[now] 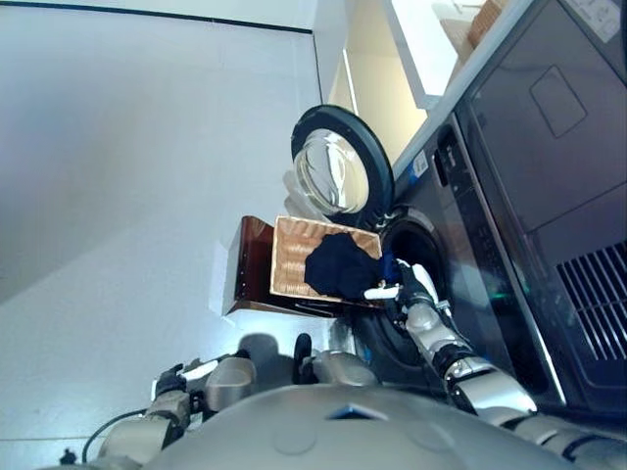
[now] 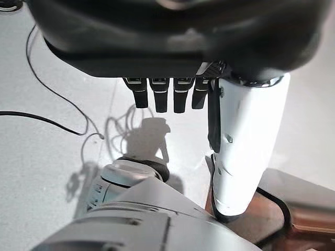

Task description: Pick up the clothes and place them into the washing machine

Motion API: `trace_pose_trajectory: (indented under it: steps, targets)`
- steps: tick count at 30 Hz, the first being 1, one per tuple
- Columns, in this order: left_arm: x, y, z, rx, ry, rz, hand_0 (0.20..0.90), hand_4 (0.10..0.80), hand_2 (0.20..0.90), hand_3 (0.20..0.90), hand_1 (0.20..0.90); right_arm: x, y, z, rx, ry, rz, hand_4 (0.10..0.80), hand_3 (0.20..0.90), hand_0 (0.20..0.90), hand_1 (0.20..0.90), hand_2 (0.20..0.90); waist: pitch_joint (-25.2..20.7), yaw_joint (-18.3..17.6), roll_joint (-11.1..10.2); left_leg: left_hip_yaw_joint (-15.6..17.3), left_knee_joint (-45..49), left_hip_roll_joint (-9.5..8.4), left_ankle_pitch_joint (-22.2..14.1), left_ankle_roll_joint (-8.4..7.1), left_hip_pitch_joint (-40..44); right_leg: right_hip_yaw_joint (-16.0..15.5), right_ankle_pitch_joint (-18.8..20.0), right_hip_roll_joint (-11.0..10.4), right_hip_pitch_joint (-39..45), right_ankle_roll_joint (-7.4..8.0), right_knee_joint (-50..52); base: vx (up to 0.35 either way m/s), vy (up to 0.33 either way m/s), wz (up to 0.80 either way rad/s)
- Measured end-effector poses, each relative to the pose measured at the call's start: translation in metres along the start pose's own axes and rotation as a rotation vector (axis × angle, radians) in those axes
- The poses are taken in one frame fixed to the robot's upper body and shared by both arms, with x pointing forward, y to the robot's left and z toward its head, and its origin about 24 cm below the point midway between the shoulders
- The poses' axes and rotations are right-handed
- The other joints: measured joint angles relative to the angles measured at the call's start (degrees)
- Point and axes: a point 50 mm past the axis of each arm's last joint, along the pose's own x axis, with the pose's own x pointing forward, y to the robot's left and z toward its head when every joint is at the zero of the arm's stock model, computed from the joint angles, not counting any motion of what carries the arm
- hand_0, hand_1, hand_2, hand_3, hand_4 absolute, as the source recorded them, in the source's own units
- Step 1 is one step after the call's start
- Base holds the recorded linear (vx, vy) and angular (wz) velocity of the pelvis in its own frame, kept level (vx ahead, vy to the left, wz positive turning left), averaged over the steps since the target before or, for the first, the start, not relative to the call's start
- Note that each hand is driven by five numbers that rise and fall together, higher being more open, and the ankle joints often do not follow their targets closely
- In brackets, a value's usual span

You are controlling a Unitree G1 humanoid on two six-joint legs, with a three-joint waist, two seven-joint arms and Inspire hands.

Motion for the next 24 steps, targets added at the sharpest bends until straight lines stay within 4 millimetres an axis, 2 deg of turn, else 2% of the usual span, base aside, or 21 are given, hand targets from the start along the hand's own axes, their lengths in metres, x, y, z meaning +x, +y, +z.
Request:
trace_pose_trajectory:
  steps: [1, 3, 4, 5, 6, 7, 10, 11, 12, 13, 14, 15, 16, 17, 18, 19, 20, 21, 22, 23, 24]
  targets:
    - [0.000, 0.000, 0.002, -0.005, -0.004, 0.000, 0.900, 0.800, 0.900, 0.900, 0.900, 0.000, 0.000, 0.000, -0.001, 0.001, 0.000, 0.800, 0.900, 0.900, 0.900, 0.900, 0.12, 0.03, 0.00, 0.07, 3.40, -0.14, 0.00, -1.54, -1.39, -0.29, -0.74, 0.97, -0.32, -0.76, 0.96, 0.014, -0.203, 0.19]
    - [0.001, 0.001, 0.014, -0.020, -0.030, 0.003, 0.900, 0.800, 0.900, 0.900, 0.900, 0.000, 0.000, 0.000, 0.004, -0.002, -0.001, 0.800, 0.900, 0.900, 0.900, 0.900, 0.63, -0.09, -1.62, 0.07, 14.23, -1.56, 1.20, -6.59, -7.60, 0.66, -3.00, 1.09, -2.36, -2.83, 4.57, -0.028, -0.196, 0.17]
    - [0.002, 0.001, 0.027, -0.026, -0.060, -0.002, 0.900, 0.800, 0.900, 0.900, 0.900, 0.000, -0.001, 0.000, 0.003, -0.006, -0.004, 0.800, 0.900, 0.900, 0.900, 0.900, 1.87, -0.46, -2.94, 0.27, 32.15, -3.24, 0.52, -10.79, -14.38, 0.11, -2.11, -0.25, -2.72, -6.71, 4.66, -0.047, -0.171, 0.09]
    - [0.002, 0.000, 0.026, -0.036, -0.054, 0.001, 0.900, 0.800, 0.900, 0.900, 0.900, 0.001, -0.005, 0.001, -0.004, -0.011, -0.012, 0.800, 0.900, 0.900, 0.900, 0.900, 2.10, -0.43, -2.22, 0.87, 53.14, -3.86, 1.80, -9.25, -19.62, -0.10, -2.12, 0.14, -1.66, -5.63, 4.22, -0.053, -0.127, 0.12]
    - [0.001, -0.002, 0.023, -0.034, -0.045, -0.004, 0.900, 0.800, 0.900, 0.900, 0.900, -0.001, -0.002, 0.000, -0.011, -0.019, 0.008, 0.800, 0.900, 0.900, 0.900, 0.900, 2.38, -0.82, -2.09, 2.00, 61.34, -4.09, 2.79, -8.11, -19.98, -0.09, -2.18, 0.27, -0.34, -5.19, 3.04, -0.052, -0.096, 0.08]
    - [0.001, 0.000, 0.021, -0.028, -0.044, -0.003, 0.900, 0.800, 0.900, 0.900, 0.900, -0.002, 0.003, 0.001, -0.019, -0.020, 0.024, 0.800, 0.900, 0.900, 0.900, 0.900, 2.43, -1.28, -2.09, 4.13, 64.02, -3.99, 3.62, -6.97, -19.90, -0.56, -2.07, 0.23, -0.48, -5.37, 2.77, -0.060, -0.037, 0.29]
    - [0.002, 0.002, 0.037, -0.013, -0.086, 0.006, 0.900, 0.800, 0.900, 0.900, 0.900, 0.001, 0.001, 0.005, -0.020, -0.010, 0.007, 0.800, 0.900, 0.900, 0.900, 0.900, 4.29, -2.26, -2.16, 7.19, 56.69, -3.25, 3.69, -5.19, -24.90, -0.89, -1.23, 0.08, -2.83, -5.87, 2.19, 0.027, 0.097, 0.62]
    - [0.002, 0.001, 0.047, -0.017, -0.111, 0.004, 0.900, 0.800, 0.900, 0.900, 0.900, 0.003, -0.002, 0.009, -0.008, 0.005, -0.007, 0.800, 0.900, 0.900, 0.900, 0.900, 6.10, -2.25, -3.19, 7.37, 49.09, -3.97, 2.77, -3.81, -25.63, 0.77, -0.15, -0.61, -3.67, -5.89, 2.50, 0.224, 0.196, 0.41]
    - [0.002, 0.000, 0.042, -0.014, -0.100, 0.002, 0.900, 0.800, 0.900, 0.900, 0.900, 0.004, -0.002, 0.009, 0.005, 0.005, -0.011, 0.800, 0.900, 0.900, 0.900, 0.900, 6.22, -0.71, -2.97, 5.43, 27.29, -3.32, 1.58, -2.53, -21.62, 3.19, 0.85, -0.52, -3.44, -3.97, 1.18, 0.306, 0.224, 0.20]
    - [0.002, 0.000, 0.037, -0.012, -0.087, 0.000, 0.900, 0.800, 0.900, 0.900, 0.900, 0.004, -0.003, 0.009, 0.007, 0.003, -0.015, 0.800, 0.900, 0.900, 0.900, 0.900, 6.30, -1.08, -2.49, 4.72, 20.73, -2.50, 1.82, -3.10, -20.21, 3.77, 1.04, 0.02, -2.72, -3.81, -0.09, 0.294, 0.209, -0.13]
    - [0.002, -0.001, 0.030, -0.006, -0.060, 0.002, 0.900, 0.800, 0.900, 0.900, 0.900, 0.004, -0.005, 0.011, 0.009, -0.004, -0.028, 0.800, 0.900, 0.900, 0.900, 0.900, 6.58, -0.22, -1.10, 1.97, 2.83, -0.58, 3.39, -5.06, -15.31, 5.78, 0.58, 1.34, -0.35, -0.53, -6.26, 0.269, 0.211, -0.24]
    - [0.002, -0.001, 0.028, -0.008, -0.056, 0.001, 0.900, 0.800, 0.900, 0.900, 0.900, 0.005, -0.006, 0.011, 0.010, -0.005, -0.032, 0.800, 0.900, 0.900, 0.900, 0.900, 6.62, 0.70, -0.66, 0.67, -1.74, 0.38, 3.70, -5.50, -14.05, 6.29, -0.59, 1.83, 0.51, 0.70, -7.88, 0.226, 0.224, -0.74]
    - [0.000, -0.009, 0.025, -0.016, -0.058, -0.009, 0.900, 0.800, 0.900, 0.900, 0.900, 0.008, -0.015, 0.019, 0.006, -0.028, -0.059, 0.800, 0.900, 0.900, 0.900, 0.900, 7.44, 2.36, 3.17, -0.83, -5.43, 5.56, 4.81, -7.23, -12.13, 4.25, -1.74, 4.63, -0.71, -2.34, -2.17, 0.209, 0.255, -0.83]
    - [0.000, -0.005, 0.017, -0.013, -0.038, 0.006, 0.900, 0.800, 0.900, 0.900, 0.900, 0.009, -0.017, 0.020, 0.006, -0.031, -0.063, 0.800, 0.900, 0.900, 0.900, 0.900, 7.04, 2.24, 3.22, -2.11, -7.72, 5.62, 5.76, -7.92, -9.99, 8.23, -1.32, 4.20, 0.34, -1.07, -0.36, 0.166, 0.264, -0.91]
    - [-0.001, -0.010, 0.009, -0.011, -0.017, -0.006, 0.900, 0.800, 0.900, 0.900, 0.900, 0.010, -0.023, 0.020, 0.011, -0.034, -0.079, 0.800, 0.900, 0.900, 0.900, 0.900, 7.05, 2.24, 5.78, -3.59, -10.65, 7.77, 6.46, -7.06, -6.81, 10.58, -1.00, 6.81, 0.12, -2.80, 0.57, 0.125, 0.258, -0.63]
    - [-0.002, -0.014, 0.007, -0.012, -0.011, -0.016, 0.900, 0.800, 0.900, 0.900, 0.900, 0.010, -0.027, 0.019, 0.005, -0.034, -0.091, 0.800, 0.900, 0.900, 0.900, 0.900, 6.90, 2.02, 6.37, -3.27, -11.11, 7.96, 7.78, -6.42, -5.30, 11.18, -1.56, 6.87, -1.44, -2.23, 2.05, 0.078, 0.235, -0.67]
    - [-0.002, -0.013, 0.009, -0.001, -0.023, -0.013, 0.900, 0.800, 0.900, 0.900, 0.900, 0.010, -0.027, 0.020, 0.004, -0.038, -0.091, 0.800, 0.900, 0.900, 0.900, 0.900, 7.18, 2.33, 5.56, -2.62, -11.21, 6.84, 7.90, -6.30, -5.60, 12.65, -1.98, 6.21, -3.60, -1.53, 3.95, 0.067, 0.233, -0.87]
    - [-0.002, -0.014, 0.015, 0.013, -0.042, -0.016, 0.900, 0.800, 0.900, 0.900, 0.900, 0.011, -0.027, 0.021, 0.001, -0.041, -0.091, 0.800, 0.900, 0.900, 0.900, 0.900, 7.50, 3.17, 5.05, -0.80, -10.99, 6.11, 8.64, -5.20, -5.86, 12.97, -2.36, 5.11, -5.22, -0.94, 4.84, 0.034, 0.200, -1.13]
    - [-0.001, -0.014, 0.016, 0.014, -0.044, -0.016, 0.900, 0.800, 0.900, 0.900, 0.900, 0.010, -0.024, 0.019, -0.006, -0.036, -0.081, 0.800, 0.900, 0.900, 0.900, 0.900, 7.44, 3.34, 4.91, 1.33, -10.40, 5.95, 9.44, -4.21, -5.77, 11.07, -2.25, 3.40, -4.87, -0.39, 3.81, -0.013, 0.271, -1.22]
    - [-0.001, -0.014, 0.018, 0.018, -0.053, -0.018, 0.900, 0.800, 0.900, 0.900, 0.900, 0.009, -0.023, 0.017, -0.014, -0.027, -0.075, 0.800, 0.900, 0.900, 0.900, 0.900, 7.39, 3.36, 4.74, 2.01, -9.51, 5.26, 9.35, -3.62, -5.89, 10.47, -1.52, 2.10, -4.86, 0.96, 3.15, -0.037, 0.196, -0.93]
    - [-0.001, -0.014, 0.021, 0.016, -0.063, -0.018, 0.900, 0.800, 0.900, 0.900, 0.900, 0.009, -0.022, 0.016, -0.016, -0.023, -0.075, 0.800, 0.900, 0.900, 0.900, 0.900, 7.42, 3.25, 4.72, 2.77, -8.95, 4.74, 9.63, -3.51, -5.98, 10.50, -1.55, 1.61, -4.79, 1.13, 2.63, -0.048, 0.181, -0.75]
